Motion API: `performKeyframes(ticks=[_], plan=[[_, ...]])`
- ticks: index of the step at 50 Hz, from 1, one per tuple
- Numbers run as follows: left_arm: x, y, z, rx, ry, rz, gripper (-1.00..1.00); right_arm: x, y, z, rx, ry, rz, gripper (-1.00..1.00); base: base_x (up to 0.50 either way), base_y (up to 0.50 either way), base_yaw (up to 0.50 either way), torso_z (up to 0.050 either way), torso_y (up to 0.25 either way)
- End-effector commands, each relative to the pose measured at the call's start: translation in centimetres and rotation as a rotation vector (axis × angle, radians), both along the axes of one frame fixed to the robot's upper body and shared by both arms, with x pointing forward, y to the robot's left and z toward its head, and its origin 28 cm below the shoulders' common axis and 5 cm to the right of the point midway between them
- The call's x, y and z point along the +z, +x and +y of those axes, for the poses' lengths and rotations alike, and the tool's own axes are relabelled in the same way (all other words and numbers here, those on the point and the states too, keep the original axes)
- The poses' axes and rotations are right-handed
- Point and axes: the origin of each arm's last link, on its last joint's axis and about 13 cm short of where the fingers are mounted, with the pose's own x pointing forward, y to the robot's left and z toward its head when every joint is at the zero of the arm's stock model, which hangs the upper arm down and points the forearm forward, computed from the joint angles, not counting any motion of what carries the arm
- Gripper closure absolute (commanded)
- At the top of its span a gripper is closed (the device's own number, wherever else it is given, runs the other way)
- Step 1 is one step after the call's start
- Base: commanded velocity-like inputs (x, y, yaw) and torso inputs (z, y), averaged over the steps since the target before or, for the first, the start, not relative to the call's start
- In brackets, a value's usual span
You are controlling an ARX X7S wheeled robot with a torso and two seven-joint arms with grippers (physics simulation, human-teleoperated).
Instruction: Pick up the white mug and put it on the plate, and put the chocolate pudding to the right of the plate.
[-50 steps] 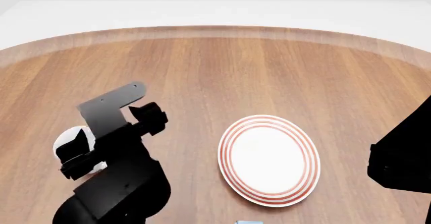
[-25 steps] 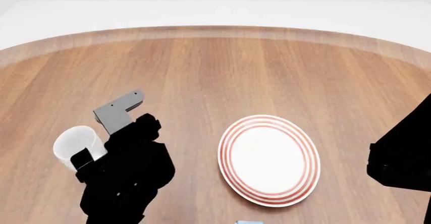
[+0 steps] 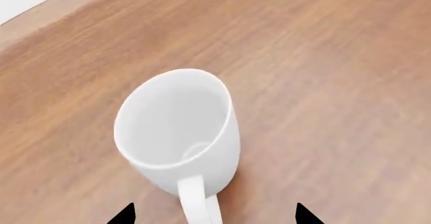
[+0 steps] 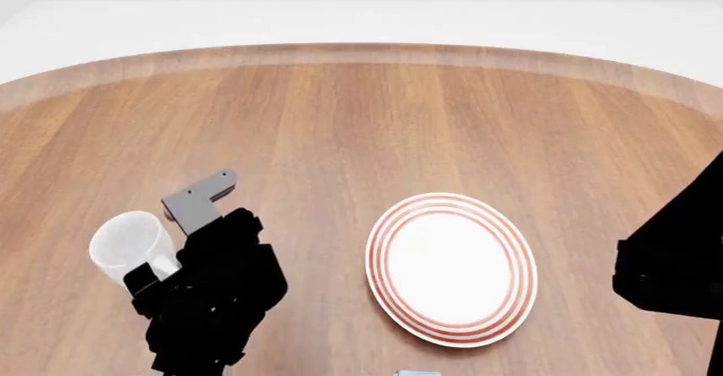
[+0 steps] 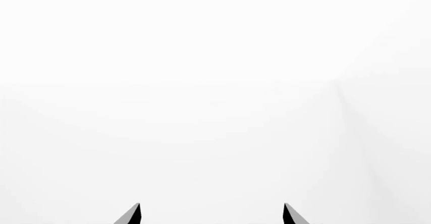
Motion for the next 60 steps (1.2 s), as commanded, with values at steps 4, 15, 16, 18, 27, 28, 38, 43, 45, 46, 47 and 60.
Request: performKeyframes(ticks=[4, 15, 16, 18, 27, 28, 38, 43, 45, 46, 47, 60], plan=[[-1.7, 0.6, 0.8, 0.004, -0.039, 0.017, -1.0, 0.0, 0.0, -0.1, -0.016, -0.017, -0.003, -1.0, 0.0, 0.0, 0.0, 0.0, 0.0], [-3.0, 0.7, 1.4, 0.019, -0.052, 0.044, -1.0, 0.0, 0.0, -0.1, -0.014, -0.021, 0.002, -1.0, 0.0, 0.0, 0.0, 0.0, 0.0], [-3.0, 0.7, 1.4, 0.02, -0.048, 0.045, -1.0, -0.1, 0.0, -0.1, -0.014, -0.022, 0.002, -1.0, 0.0, 0.0, 0.0, 0.0, 0.0], [-3.0, 0.8, 1.5, 0.012, -0.052, 0.038, -1.0, -0.1, 0.1, -0.1, -0.014, -0.022, 0.004, -1.0, 0.0, 0.0, 0.0, 0.0, 0.0], [-3.4, 1.1, 1.7, 0.002, -0.068, 0.034, -1.0, -0.2, 0.2, 0.0, -0.01, -0.023, 0.008, -1.0, 0.0, 0.0, 0.0, 0.0, 0.0], [-3.6, 1.1, 1.9, 0.007, -0.073, 0.04, -1.0, -0.3, 0.2, 0.0, -0.01, -0.024, 0.009, -1.0, 0.0, 0.0, 0.0, 0.0, 0.0], [-4.6, 1.0, 2.4, 0.028, -0.081, 0.059, -1.0, -0.4, 0.2, 0.0, -0.007, -0.027, 0.015, -1.0, 0.0, 0.0, 0.0, 0.0, 0.0], [-4.7, 1.1, 2.4, 0.026, -0.082, 0.062, -1.0, -0.3, 0.2, 0.0, -0.006, -0.028, 0.015, -1.0, 0.0, 0.0, 0.0, 0.0, 0.0], [-4.7, 1.1, 2.5, 0.025, -0.082, 0.062, -1.0, -0.3, 0.2, 0.0, -0.006, -0.028, 0.017, -1.0, 0.0, 0.0, 0.0, 0.0, 0.0], [-4.7, 1.1, 2.5, 0.025, -0.082, 0.062, -1.0, -0.3, 0.2, 0.0, -0.006, -0.029, 0.016, -1.0, 0.0, 0.0, 0.0, 0.0, 0.0], [-4.8, 1.1, 2.5, 0.024, -0.081, 0.063, -1.0, -0.3, 0.2, 0.0, -0.006, -0.029, 0.016, -1.0, 0.0, 0.0, 0.0, 0.0, 0.0], [-4.9, 1.2, 2.6, 0.012, -0.068, 0.056, 1.0, -0.4, 0.2, 0.1, -0.003, -0.031, 0.022, -1.0, 0.0, 0.0, 0.0, 0.0, 0.0]])
